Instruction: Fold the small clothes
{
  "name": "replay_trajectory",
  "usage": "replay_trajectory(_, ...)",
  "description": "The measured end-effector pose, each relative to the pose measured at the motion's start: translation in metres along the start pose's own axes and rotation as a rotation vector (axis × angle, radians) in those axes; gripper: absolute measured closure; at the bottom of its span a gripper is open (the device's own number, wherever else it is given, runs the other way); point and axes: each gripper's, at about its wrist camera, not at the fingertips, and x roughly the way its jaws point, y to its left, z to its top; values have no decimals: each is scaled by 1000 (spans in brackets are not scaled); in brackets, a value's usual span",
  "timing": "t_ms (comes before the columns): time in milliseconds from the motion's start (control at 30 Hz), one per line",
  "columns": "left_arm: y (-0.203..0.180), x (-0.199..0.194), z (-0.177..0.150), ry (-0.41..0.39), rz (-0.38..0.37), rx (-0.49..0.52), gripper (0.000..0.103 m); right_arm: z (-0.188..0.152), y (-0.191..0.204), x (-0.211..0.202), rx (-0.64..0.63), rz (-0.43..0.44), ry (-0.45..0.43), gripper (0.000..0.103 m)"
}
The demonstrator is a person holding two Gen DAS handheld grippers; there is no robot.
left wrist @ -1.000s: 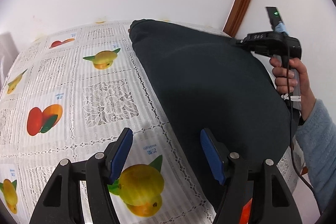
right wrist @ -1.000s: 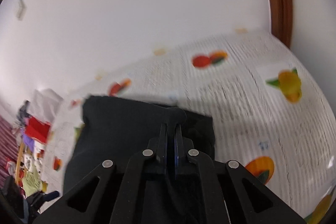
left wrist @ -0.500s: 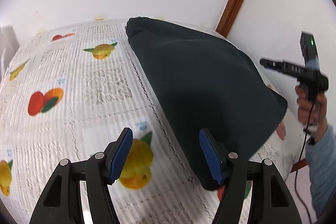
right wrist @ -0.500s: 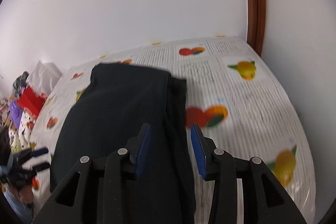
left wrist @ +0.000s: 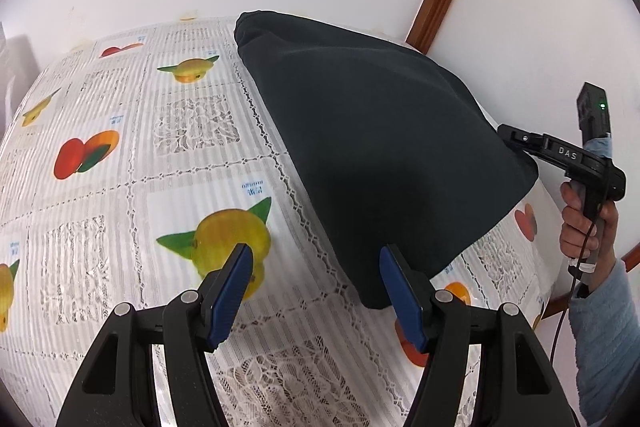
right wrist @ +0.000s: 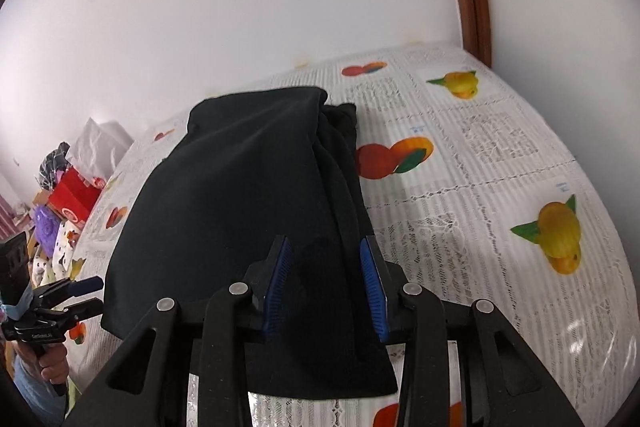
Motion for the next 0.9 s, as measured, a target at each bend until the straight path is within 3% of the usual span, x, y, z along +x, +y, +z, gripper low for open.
replay_trajectory(167,-3,-2,-1,2,7,4,39,-4,12,-16,-71,-47,-54,67)
replay_trajectory(233,-3,-2,-1,4,9,2,39,-5,15,-14,-92,-35,-37,67)
replay_trajectory(533,-3,1,1,11,9,-4,39,-9,3,10,-11,16,19,70)
replay_trajectory(633,-2,5,2,18,11,-5,39,-4,-6,15,52,67,28,91)
replay_trajectory(667,-2,6,2,19,13,-6,38,-3,-10,14,63,96,10,99)
replay_trajectory(767,-1,7,2,19,11,-11,36,-3,-23,-14,88,182,-169,100)
replay_trajectory(833,-2,7,1,23,7,-8,36,-7,-35,-20,150,227,-207,100)
replay_trajectory(900,-4,7,1,26,18,9,36,-12,-41,-11,196,176,-199,100)
